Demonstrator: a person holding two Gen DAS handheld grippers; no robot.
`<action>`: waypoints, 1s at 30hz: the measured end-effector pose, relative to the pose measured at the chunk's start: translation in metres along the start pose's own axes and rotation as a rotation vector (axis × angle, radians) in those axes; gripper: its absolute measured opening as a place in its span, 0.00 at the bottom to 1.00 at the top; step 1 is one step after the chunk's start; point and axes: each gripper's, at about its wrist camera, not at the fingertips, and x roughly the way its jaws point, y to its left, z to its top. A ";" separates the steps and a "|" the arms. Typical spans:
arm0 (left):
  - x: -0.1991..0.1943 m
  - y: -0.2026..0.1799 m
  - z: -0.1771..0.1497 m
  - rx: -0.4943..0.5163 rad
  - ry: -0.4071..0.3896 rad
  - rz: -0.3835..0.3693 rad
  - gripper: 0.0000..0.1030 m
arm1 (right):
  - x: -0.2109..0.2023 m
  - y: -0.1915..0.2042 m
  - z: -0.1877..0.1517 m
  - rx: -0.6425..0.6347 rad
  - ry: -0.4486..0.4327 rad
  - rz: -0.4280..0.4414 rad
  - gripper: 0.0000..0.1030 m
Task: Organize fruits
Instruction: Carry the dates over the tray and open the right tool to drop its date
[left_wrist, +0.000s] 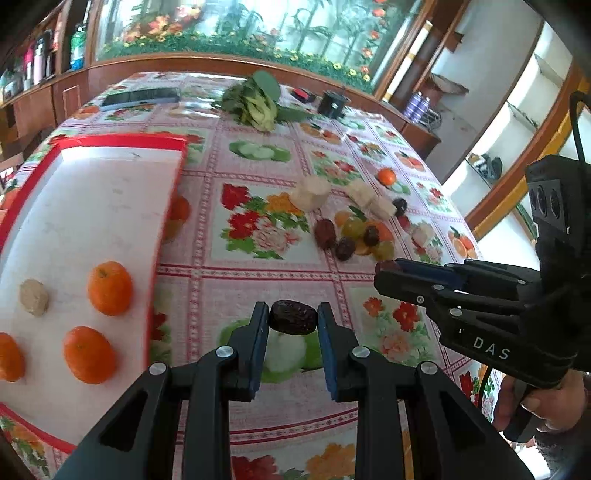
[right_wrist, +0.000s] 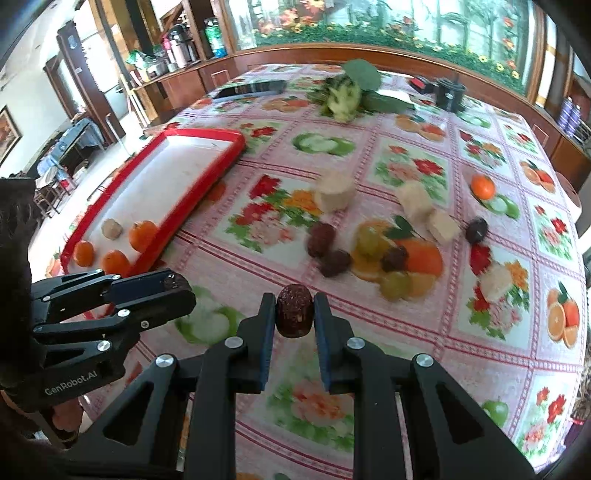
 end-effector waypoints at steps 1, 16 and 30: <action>-0.003 0.003 0.001 -0.006 -0.006 0.005 0.25 | 0.001 0.003 0.003 -0.007 -0.001 0.006 0.22; -0.055 0.086 0.011 -0.150 -0.092 0.168 0.25 | 0.036 0.092 0.062 -0.169 -0.006 0.169 0.22; -0.061 0.173 0.024 -0.275 -0.094 0.341 0.25 | 0.096 0.152 0.094 -0.271 0.055 0.239 0.22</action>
